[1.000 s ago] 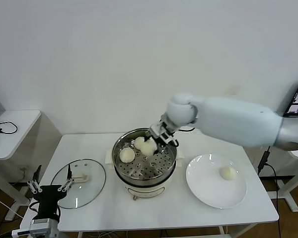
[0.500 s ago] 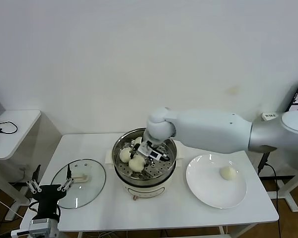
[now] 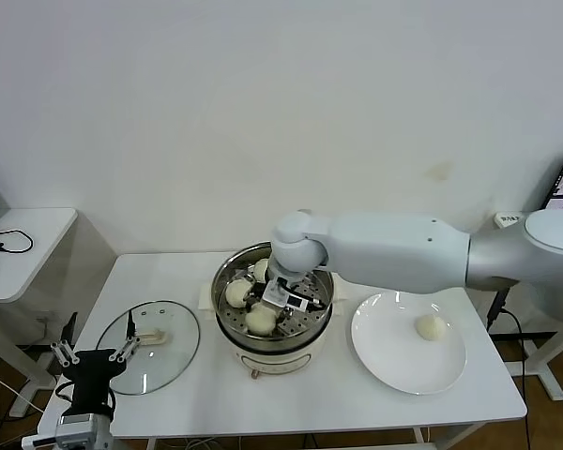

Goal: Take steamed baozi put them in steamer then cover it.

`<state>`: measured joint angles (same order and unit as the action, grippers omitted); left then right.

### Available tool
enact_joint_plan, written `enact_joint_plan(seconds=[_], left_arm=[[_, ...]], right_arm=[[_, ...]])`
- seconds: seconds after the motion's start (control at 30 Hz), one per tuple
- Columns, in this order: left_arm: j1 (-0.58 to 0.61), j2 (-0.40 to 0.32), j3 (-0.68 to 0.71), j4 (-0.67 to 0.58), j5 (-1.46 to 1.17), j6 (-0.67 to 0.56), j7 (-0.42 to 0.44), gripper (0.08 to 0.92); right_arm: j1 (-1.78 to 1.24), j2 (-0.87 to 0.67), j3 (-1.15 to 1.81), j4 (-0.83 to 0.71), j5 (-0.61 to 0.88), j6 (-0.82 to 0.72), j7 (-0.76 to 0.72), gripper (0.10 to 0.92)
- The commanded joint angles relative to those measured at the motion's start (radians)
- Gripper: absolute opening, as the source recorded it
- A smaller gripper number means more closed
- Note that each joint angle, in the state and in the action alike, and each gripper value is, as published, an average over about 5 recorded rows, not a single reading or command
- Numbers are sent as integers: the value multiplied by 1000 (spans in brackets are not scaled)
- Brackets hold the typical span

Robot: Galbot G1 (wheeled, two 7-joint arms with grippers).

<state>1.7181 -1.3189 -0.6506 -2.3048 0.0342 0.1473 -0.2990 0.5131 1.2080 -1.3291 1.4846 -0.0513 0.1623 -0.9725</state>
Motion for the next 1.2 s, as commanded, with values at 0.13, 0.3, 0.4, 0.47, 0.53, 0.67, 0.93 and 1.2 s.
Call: enact_joint_plan(seconds=[0.13,0.3,0.4,0.47,0.53,0.67,0.93,1.2], left_arm=[[-3,2,1,1,1,0,0,823],[-4,8,0,3,1,1,0,823],[-6,13,0,6,0,1,1,823],[-8,16,0,7,-1,1,1,823],[-10,21,1,7,-1,1,2,823],[-14,30,4,10,-3,1,3,823],[-19,50,14,11,-3,1,6,823],[-13,63,16,6,-3,2,12,823]], right_arm=[[35,-55,18,31,-4,21,1,818],[75,-145,57,42,15,4,1,822],[97,-226,76,45,40,-37,2,823],[109,-283,86,52,80,-102,-4,823],[117,-341,96,72,134,-211,-10,823],[120,-468,96,135,213,-437,-3,823],[-21,-713,154,205,188,-598,-5,823],[-362,-813,417,125,46,-539,-43,823]])
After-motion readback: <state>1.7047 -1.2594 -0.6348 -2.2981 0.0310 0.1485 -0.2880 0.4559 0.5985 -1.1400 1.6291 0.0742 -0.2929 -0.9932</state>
